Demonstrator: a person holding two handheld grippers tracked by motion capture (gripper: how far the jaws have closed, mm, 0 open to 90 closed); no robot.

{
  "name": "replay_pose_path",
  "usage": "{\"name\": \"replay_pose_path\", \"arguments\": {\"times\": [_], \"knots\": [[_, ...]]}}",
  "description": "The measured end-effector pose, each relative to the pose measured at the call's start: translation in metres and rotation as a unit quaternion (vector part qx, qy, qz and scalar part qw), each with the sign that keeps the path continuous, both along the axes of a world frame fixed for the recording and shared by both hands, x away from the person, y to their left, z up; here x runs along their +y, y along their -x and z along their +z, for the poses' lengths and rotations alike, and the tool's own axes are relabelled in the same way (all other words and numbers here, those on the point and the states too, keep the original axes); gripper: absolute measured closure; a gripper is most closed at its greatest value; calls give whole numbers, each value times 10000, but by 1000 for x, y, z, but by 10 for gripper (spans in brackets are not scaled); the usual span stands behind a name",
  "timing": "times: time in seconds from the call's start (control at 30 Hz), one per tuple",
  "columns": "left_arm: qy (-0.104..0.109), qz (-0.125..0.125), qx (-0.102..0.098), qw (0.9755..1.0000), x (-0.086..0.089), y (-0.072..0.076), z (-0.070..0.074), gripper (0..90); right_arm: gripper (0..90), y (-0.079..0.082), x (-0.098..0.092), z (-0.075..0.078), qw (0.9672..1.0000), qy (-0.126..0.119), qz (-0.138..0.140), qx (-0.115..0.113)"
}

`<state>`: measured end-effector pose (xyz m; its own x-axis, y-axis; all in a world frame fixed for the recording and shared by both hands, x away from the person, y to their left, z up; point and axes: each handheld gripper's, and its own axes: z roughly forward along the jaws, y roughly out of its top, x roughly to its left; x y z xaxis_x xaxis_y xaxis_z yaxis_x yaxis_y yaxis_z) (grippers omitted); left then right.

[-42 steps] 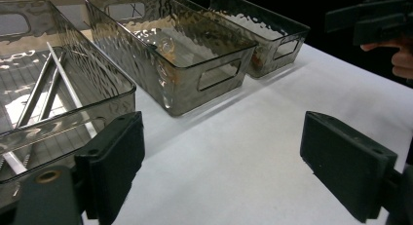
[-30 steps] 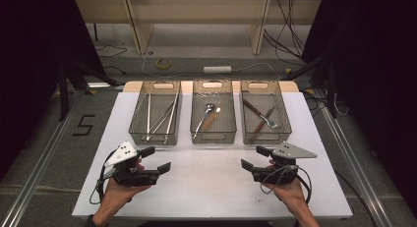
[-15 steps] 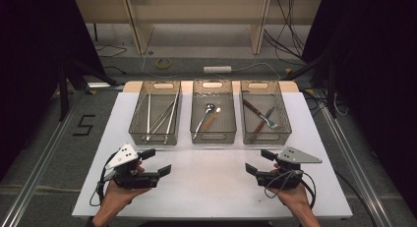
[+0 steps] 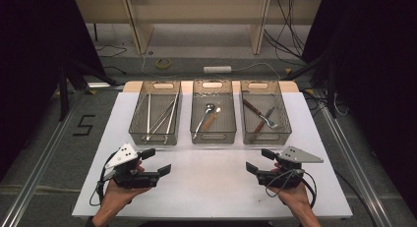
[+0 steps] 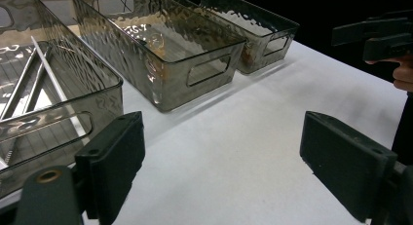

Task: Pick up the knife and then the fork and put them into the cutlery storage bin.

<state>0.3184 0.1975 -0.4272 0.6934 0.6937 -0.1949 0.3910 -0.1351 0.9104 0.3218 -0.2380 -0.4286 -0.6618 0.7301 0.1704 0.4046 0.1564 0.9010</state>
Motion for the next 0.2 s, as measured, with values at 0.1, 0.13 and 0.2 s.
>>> {"name": "replay_pose_path", "arguments": {"times": [0.1,0.13,0.2], "knots": [[-18,9,23,10000,1,-1,-1,162,223,0,0,0,10000,10,4,5],[-45,10,29,10000,1,-2,-1,161,223,0,0,0,10000,15,8,15],[-71,8,67,10000,1,-3,-2,160,223,-1,0,0,10000,31,1,10]]}}
